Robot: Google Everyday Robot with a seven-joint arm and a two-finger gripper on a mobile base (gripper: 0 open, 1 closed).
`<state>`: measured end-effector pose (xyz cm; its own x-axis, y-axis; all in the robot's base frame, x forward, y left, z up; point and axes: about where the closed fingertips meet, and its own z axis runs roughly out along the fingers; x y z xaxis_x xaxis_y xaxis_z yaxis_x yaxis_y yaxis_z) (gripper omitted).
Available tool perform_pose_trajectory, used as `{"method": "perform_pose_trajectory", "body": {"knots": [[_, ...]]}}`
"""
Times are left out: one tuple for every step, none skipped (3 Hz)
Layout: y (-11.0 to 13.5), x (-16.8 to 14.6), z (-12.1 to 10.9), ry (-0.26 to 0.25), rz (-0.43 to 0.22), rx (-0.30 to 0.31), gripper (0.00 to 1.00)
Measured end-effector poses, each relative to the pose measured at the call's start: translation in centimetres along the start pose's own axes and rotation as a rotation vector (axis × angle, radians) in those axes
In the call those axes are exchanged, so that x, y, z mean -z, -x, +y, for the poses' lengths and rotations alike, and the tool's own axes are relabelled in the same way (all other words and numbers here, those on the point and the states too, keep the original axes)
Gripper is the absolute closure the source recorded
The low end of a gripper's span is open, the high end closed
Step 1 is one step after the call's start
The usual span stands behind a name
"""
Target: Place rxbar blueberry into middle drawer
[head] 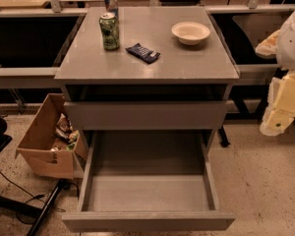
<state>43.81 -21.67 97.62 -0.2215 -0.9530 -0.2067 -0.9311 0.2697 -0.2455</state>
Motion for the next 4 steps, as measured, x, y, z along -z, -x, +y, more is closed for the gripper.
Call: {"method": "perform_pose_trajectory", "body": {"knots": [[0.0, 0.0, 0.0, 0.000, 0.000, 0.000, 0.00], [0.3, -0.4, -1.2, -0.023, -0.053, -0.025, 0.00], [1.5, -3.0, -5.5, -0.053, -0.234, -0.051, 0.00], [5.2, -6.9, -11.8, -0.092, -0.499, -0.091, 0.00]]}}
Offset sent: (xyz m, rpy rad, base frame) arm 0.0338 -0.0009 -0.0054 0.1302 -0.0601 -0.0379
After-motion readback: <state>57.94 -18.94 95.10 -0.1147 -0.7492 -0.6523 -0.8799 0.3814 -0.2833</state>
